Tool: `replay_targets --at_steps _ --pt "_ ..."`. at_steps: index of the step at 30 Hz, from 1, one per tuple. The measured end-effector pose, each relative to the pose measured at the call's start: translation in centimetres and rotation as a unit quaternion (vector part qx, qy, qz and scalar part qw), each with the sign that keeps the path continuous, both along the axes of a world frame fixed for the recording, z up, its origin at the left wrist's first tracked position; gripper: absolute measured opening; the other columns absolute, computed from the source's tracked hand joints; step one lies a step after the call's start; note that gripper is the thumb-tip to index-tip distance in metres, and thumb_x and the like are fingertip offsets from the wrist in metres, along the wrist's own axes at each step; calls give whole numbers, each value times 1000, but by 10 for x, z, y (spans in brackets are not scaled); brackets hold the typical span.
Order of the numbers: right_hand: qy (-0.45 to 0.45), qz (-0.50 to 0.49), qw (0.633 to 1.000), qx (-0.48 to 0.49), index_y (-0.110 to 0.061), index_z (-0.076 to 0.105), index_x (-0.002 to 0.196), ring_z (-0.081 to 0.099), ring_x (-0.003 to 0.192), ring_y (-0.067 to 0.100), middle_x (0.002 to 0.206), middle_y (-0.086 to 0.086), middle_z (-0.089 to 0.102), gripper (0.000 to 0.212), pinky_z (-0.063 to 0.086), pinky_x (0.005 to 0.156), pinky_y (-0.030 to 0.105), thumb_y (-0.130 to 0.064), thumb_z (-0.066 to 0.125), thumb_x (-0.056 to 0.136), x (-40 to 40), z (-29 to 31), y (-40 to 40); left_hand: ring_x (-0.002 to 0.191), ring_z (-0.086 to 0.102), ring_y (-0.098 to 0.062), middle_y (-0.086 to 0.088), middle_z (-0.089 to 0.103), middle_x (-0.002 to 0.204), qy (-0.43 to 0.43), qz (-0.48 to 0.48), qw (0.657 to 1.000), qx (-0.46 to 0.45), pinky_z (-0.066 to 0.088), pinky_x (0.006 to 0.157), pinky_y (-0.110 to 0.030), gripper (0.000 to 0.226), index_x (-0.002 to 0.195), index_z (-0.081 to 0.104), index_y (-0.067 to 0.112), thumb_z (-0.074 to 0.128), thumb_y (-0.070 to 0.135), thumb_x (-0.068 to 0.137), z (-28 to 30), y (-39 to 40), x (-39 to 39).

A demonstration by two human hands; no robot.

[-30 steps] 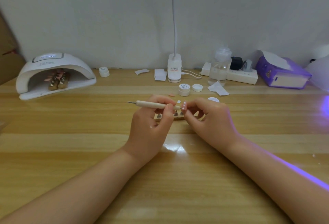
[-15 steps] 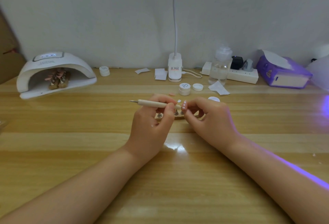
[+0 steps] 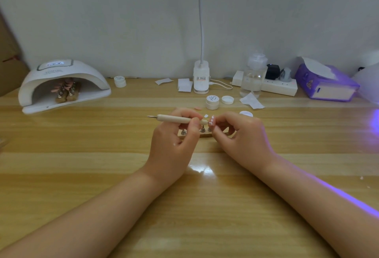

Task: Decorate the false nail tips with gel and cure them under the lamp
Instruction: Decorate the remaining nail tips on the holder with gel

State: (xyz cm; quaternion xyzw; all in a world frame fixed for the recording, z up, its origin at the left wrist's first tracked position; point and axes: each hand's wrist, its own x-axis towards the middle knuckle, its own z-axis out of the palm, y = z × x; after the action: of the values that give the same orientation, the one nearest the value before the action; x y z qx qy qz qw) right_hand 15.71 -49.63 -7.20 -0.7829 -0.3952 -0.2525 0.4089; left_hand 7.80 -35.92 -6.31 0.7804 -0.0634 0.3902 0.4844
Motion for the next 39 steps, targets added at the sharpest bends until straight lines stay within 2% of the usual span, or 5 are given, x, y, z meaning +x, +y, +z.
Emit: replay_targets --at_steps 6,10,19,24,39 --pt "-2 -1 1000 1 -8 71 82 52 68 -17 73 -16 61 4 38 64 1 -4 70 80 0 0 0 74 62 -8 12 65 82 -4 -9 1000 -11 45 63 -11 13 84 57 33 52 22 89 1 1 -1" --pt "1 0 1000 8 -9 71 82 53 67 -15 71 -12 64 2 39 64 3 -8 70 81 2 -2 1 75 63 -10 7 66 79 -22 -3 1000 -20 49 62 -18 9 88 57 34 48 32 87 0 2 -1" --pt "3 0 1000 6 -9 71 82 53 67 -14 72 -13 64 3 40 63 3 -7 69 81 1 -2 0 76 64 -11 7 66 84 -24 -7 1000 -8 50 66 -19 9 90 58 33 49 30 89 0 2 -1" --pt "9 3 1000 1 -7 72 83 53 68 -16 75 -17 61 6 40 65 3 -3 69 80 0 -1 1 76 64 -8 10 65 84 -16 3 1000 -2 49 66 -16 16 88 57 33 53 18 90 0 0 0" --pt "7 6 1000 3 -7 72 83 53 67 -16 74 -15 62 6 41 64 4 -3 70 79 0 -1 0 75 63 -5 11 65 80 -14 2 1000 0 48 65 -14 21 87 56 35 52 15 90 1 -1 -1"
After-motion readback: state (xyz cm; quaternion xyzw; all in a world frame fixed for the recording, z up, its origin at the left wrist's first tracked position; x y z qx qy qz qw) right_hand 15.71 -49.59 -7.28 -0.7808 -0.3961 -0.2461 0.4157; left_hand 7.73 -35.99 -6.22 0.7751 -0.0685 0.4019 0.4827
